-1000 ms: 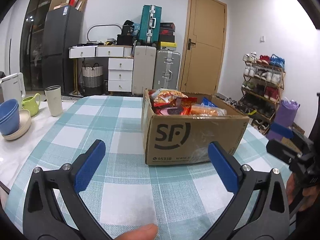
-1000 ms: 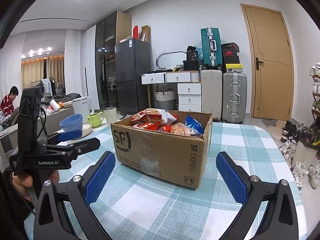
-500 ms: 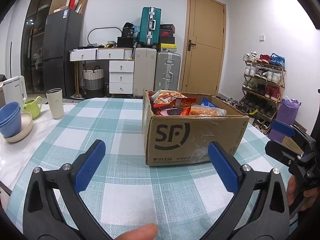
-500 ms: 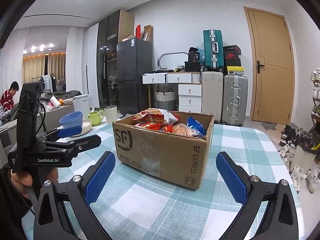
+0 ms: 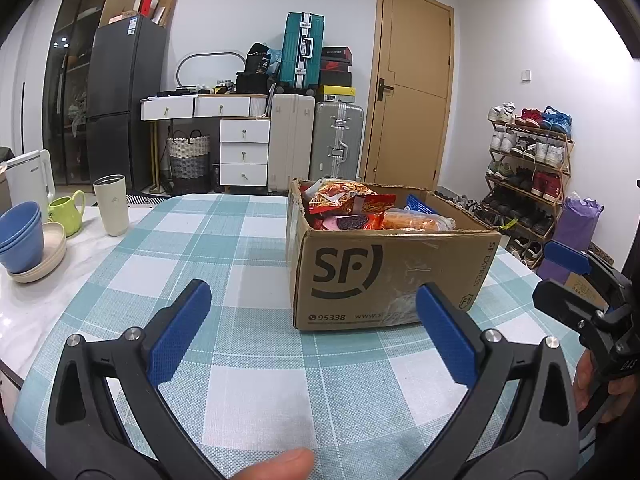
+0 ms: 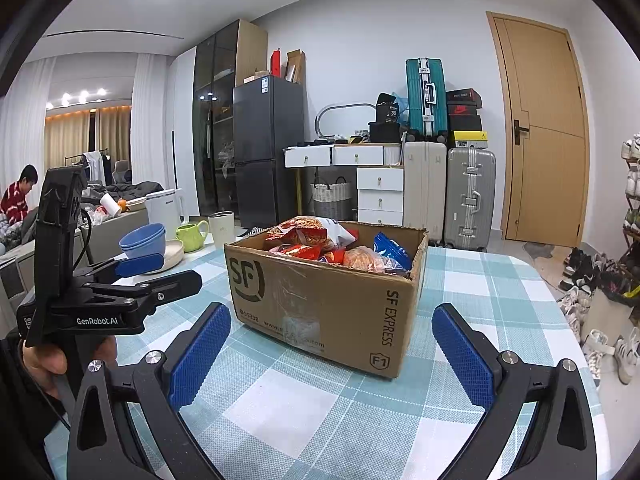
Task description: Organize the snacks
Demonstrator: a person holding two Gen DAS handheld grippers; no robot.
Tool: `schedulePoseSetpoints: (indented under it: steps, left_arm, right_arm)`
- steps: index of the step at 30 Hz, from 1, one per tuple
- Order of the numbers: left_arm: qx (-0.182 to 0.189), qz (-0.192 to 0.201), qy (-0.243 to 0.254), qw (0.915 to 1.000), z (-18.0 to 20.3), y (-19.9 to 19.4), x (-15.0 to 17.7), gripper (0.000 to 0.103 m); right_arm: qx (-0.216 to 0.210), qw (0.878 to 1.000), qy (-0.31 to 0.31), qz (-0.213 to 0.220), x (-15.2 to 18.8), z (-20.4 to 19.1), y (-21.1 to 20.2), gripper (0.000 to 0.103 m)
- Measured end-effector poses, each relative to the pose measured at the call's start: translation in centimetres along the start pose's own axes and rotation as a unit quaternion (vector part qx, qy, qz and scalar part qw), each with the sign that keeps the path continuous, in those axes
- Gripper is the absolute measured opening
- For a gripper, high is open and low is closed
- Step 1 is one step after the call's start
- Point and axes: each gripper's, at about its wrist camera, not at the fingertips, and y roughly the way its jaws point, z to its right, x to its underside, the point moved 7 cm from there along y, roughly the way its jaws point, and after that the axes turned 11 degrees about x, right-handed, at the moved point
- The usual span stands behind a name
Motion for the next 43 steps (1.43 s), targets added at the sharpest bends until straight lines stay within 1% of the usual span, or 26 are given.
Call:
schedulePoseSetpoints:
  steps: [43]
  left_arm:
    - [0.000,0.002,0.002,1.0000,-0.05,0.03,0.12,0.102]
  right_arm:
    - [0.000,1.000,0.001,0.000,0.23,-0.19,-0.03,0.103]
